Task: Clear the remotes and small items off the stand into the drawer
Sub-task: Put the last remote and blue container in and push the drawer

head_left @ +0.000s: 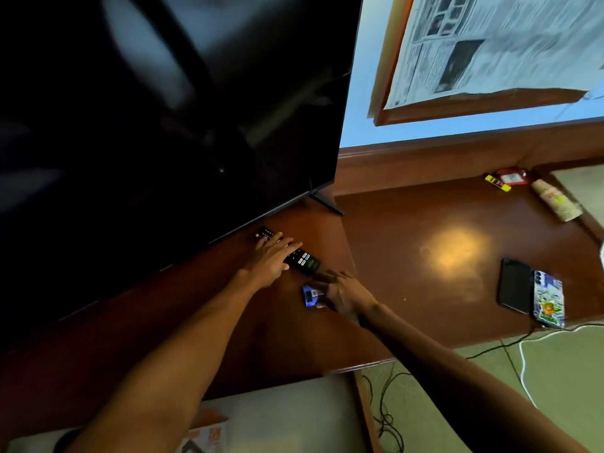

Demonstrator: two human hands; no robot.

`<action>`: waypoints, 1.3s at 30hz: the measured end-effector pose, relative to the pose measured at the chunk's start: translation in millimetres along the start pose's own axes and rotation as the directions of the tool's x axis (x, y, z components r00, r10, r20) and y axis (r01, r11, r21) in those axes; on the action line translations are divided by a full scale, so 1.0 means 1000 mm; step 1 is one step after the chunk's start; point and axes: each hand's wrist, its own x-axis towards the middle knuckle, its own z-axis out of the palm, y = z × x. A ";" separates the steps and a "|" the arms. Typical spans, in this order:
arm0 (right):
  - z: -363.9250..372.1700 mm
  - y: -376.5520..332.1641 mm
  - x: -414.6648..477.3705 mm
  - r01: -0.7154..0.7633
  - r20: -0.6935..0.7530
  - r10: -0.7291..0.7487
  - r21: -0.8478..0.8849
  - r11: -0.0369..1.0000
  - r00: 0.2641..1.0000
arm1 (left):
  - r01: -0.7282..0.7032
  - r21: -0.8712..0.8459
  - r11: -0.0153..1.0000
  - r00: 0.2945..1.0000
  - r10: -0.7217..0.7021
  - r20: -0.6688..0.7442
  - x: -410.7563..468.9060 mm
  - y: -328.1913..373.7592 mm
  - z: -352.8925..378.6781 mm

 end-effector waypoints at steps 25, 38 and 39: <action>0.020 -0.140 -0.078 -0.135 -0.119 0.188 0.354 0.926 0.975 | 0.178 -0.265 0.948 0.975 -0.207 -0.082 -0.257 -0.008 0.039; 0.100 -0.187 -0.155 -0.238 0.025 0.243 0.324 0.916 0.970 | 0.139 -0.258 0.956 0.989 -0.123 0.080 -0.353 0.031 0.127; 0.107 -0.185 -0.155 -0.267 0.040 0.270 0.338 0.902 0.962 | 0.158 -0.263 0.952 0.986 -0.139 0.092 -0.351 0.034 0.134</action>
